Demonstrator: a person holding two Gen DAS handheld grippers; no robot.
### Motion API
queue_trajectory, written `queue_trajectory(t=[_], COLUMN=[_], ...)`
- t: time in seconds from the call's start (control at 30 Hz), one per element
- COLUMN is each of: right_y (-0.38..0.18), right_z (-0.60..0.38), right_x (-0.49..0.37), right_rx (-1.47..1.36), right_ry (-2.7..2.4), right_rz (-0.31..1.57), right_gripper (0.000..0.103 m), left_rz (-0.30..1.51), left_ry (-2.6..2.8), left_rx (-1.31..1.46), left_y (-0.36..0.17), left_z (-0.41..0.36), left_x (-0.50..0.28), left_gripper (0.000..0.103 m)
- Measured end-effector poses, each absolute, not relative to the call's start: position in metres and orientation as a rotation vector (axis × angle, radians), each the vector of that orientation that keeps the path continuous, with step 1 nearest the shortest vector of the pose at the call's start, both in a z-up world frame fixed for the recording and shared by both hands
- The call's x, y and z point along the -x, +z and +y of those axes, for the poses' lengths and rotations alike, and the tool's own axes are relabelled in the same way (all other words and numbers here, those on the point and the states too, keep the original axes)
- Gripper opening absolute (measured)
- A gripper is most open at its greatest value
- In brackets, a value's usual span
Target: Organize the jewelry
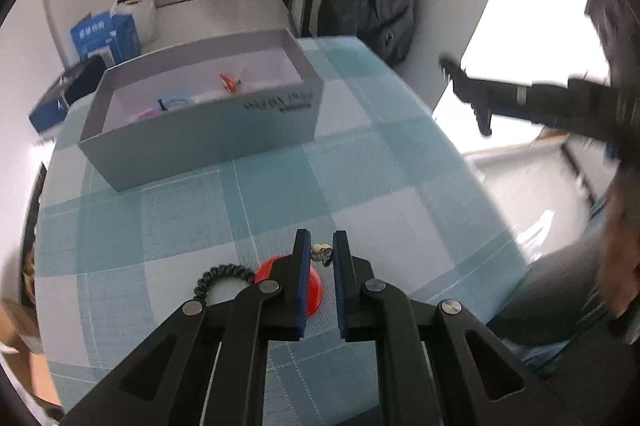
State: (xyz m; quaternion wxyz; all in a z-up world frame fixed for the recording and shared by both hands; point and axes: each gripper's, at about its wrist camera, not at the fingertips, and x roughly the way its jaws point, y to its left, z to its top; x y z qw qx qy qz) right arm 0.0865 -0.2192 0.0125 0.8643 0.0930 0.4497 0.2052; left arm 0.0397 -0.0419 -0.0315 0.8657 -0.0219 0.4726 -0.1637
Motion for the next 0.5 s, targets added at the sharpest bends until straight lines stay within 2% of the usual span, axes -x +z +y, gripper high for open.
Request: queue_trajectory(t=[0.27, 0.5], right_y=[0.012, 0.021], right_z=[-0.201, -0.165], right_x=[-0.092, -0.095], right_rx=[-0.217, -0.127], right_ry=[0.476, 0.525], right_rz=[0.962, 0.954], right_gripper=[0.043, 0.043], left_rz=[0.926, 0.909], left_ry=[-0.356, -0.334], left_rx=[0.161, 0.233], left_y=[0.002, 0.011], left_z=[-0.023, -0.004], left_x=[-0.057, -0.078], left_gripper=[0.007, 0.007])
